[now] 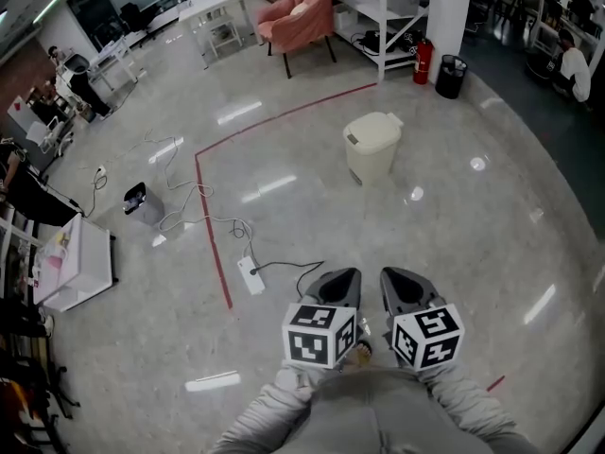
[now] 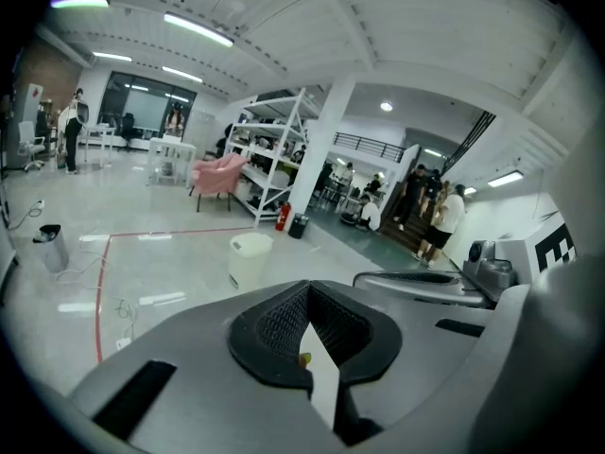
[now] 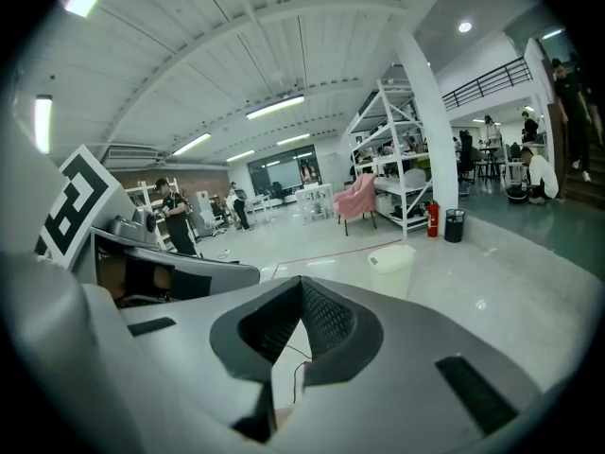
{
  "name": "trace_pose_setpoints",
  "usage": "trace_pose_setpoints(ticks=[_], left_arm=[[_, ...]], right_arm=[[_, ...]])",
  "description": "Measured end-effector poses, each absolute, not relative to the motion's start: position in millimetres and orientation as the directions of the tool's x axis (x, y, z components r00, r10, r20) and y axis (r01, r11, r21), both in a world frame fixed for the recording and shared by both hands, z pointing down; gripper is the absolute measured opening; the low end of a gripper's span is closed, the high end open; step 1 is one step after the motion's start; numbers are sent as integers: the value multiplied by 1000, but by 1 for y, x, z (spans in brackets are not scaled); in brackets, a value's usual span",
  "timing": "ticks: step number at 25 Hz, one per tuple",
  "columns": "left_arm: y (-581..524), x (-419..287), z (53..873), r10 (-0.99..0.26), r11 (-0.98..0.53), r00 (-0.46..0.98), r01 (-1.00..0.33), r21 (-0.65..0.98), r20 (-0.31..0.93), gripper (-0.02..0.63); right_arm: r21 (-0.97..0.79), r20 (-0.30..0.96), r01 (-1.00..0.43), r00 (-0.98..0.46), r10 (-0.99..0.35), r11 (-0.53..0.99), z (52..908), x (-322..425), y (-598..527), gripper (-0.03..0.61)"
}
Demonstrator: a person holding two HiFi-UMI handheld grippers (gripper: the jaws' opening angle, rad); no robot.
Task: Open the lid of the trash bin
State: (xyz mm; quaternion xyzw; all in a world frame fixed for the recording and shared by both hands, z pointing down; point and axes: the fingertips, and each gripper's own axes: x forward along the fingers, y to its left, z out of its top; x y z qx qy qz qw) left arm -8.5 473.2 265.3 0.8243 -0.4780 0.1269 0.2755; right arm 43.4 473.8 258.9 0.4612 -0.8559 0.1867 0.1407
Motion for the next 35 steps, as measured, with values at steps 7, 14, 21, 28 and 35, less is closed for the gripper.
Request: trace_pose_setpoints(ticks=[7, 14, 21, 28, 35], left_arm=[[439, -1, 268, -698, -411, 536, -843, 347, 475, 6], [387, 2, 263, -684, -428, 551, -833, 350, 478, 6], [318, -14, 266, -683, -424, 548, -836, 349, 484, 6], [244, -40, 264, -675, -430, 552, -834, 346, 490, 6], [179, -60, 265, -654, -446, 570, -821, 356, 497, 6]], right_arm=[[-200, 431, -863, -502, -750, 463, 265, 56, 445, -3], [-217, 447, -868, -495, -745, 446, 266, 55, 398, -3], [-230, 458, -867, -498, -737, 443, 273, 41, 333, -3], [-223, 462, -876, -482, -745, 428, 270, 19, 257, -3], [-217, 475, -881, -472, -743, 421, 271, -5, 194, -3]])
